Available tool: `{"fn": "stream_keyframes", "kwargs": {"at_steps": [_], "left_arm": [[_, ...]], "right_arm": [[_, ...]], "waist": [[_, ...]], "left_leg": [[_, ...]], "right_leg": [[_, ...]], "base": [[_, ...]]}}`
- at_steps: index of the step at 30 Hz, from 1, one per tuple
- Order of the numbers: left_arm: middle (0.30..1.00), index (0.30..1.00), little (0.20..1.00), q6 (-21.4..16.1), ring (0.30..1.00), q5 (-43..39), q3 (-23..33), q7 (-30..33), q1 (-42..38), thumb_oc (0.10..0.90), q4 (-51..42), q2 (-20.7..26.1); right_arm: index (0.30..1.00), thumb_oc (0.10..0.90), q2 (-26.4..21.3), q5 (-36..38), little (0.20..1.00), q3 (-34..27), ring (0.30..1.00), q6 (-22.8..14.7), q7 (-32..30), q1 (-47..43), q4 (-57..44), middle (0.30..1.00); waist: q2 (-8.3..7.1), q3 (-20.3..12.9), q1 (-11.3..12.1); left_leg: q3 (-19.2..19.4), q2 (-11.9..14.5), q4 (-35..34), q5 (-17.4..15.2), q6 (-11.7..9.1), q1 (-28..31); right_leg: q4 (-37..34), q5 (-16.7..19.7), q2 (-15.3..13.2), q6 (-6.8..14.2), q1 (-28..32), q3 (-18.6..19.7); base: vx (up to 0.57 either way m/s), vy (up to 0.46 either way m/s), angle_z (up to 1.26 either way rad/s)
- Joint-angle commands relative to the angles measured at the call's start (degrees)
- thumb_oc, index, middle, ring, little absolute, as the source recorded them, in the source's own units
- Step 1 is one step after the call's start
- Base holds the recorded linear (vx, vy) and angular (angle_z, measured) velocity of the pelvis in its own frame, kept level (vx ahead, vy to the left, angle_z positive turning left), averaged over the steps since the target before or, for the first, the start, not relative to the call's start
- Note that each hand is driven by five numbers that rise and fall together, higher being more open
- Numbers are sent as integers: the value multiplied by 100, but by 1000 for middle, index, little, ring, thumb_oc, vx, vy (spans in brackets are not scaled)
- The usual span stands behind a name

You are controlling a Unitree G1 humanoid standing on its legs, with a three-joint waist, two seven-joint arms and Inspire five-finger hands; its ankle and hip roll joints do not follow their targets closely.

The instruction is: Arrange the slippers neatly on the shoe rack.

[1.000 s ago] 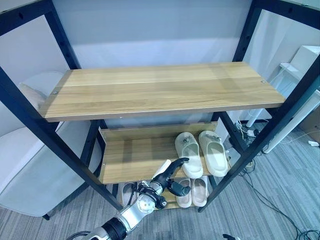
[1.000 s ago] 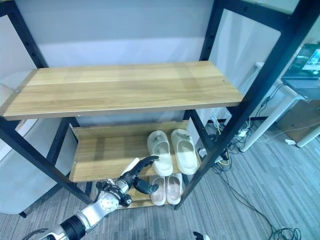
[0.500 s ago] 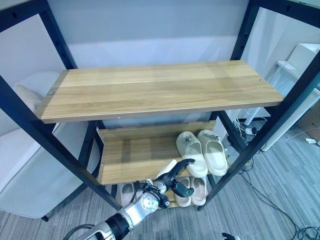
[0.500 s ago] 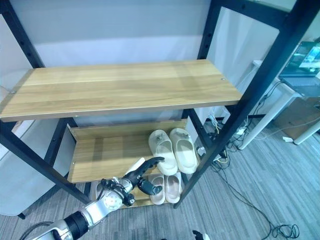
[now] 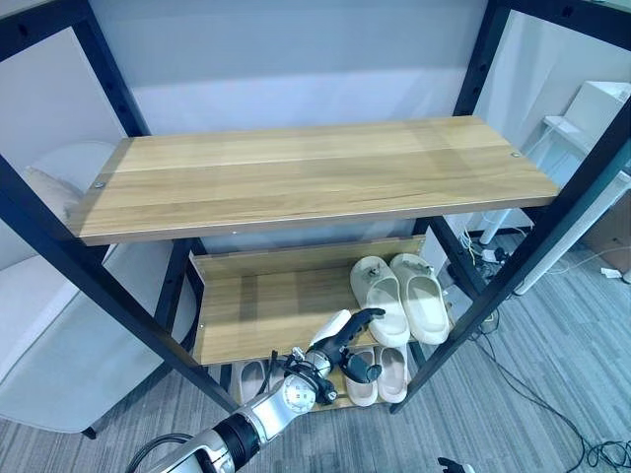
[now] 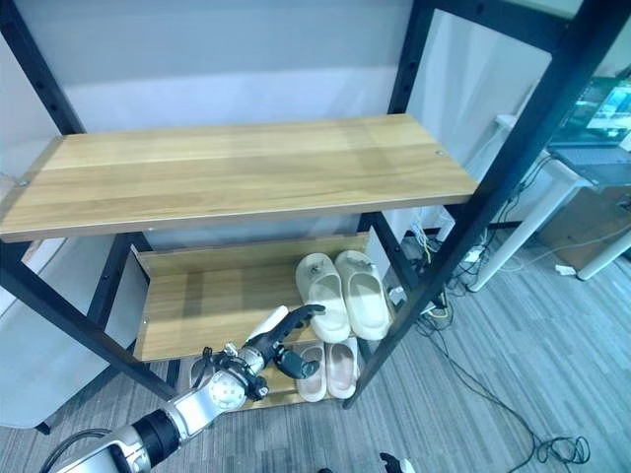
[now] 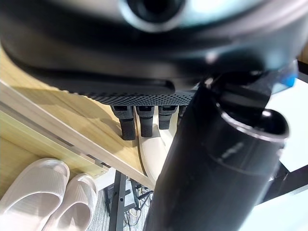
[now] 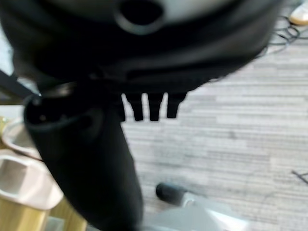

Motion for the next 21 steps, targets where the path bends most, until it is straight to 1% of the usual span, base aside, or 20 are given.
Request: {"fn": "stream_keyframes", "kwargs": {"at_steps": [1,6,10,11,12,13,16,21], "left_arm": [[900,900,900,-592,900,54,85,-94,-1187,800,390,-1231],[900,900,900,-654,900,-85,185,-112,-1250,800,50,-1058],[900,900,900,-708,900,-188,406,-156,-1217,800,-390,-706],[900,900,900,-701,900,-191,408,-160,-1213,800,-402,-696],[900,900,900,-705,900,-185,503,-174,-1157,800,-543,-536],[900,900,900,-698,900,-187,505,-177,-1151,800,-556,-526],[900,900,900,-728,900,-272,699,-269,-1024,800,-998,-165],[900,900,900,-757,900,-230,769,-422,-893,800,-1302,130]], "right_arm": [[900,800,-125,129,900,148,900,-150,25,-82,172,900],[900,800,-150,122,900,102,900,-168,9,-81,202,900],[900,800,-147,156,900,3,900,-158,56,-76,229,900],[900,800,-145,156,900,6,900,-158,57,-77,230,900],[900,800,-139,165,900,-32,900,-144,79,-79,235,900],[900,800,-137,165,900,-28,900,-144,79,-79,235,900],[900,800,-98,220,900,-112,900,-111,124,-87,278,900],[900,800,-49,191,900,-120,900,-89,174,-68,304,900]], "waist": [[-25,-43,-267],[-35,-84,-248],[-33,-112,-196],[-36,-110,-199],[-36,-125,-169],[-38,-124,-173],[-34,-133,-103],[-38,-144,-41]], "left_leg": [[-332,0,15,-501,-162,81],[-338,0,15,-513,-163,120],[-355,-5,15,-520,-166,167],[-355,-5,15,-520,-166,169],[-359,-2,15,-518,-168,176],[-360,-2,15,-518,-168,178],[-391,-13,15,-509,-164,182],[-412,-26,15,-496,-159,175]], "right_leg": [[32,-56,238,189,-160,-181],[32,-71,242,185,-101,-203],[32,-83,247,187,-30,-234],[32,-83,247,187,-28,-234],[32,-85,242,189,-9,-256],[32,-85,242,189,-7,-257],[32,-67,237,194,-2,-296],[32,-52,226,203,-6,-326]], "base": [[0,0,0],[0,0,0],[0,0,0],[0,0,0],[0,0,0],[0,0,0],[0,0,0],[0,0,0]]}}
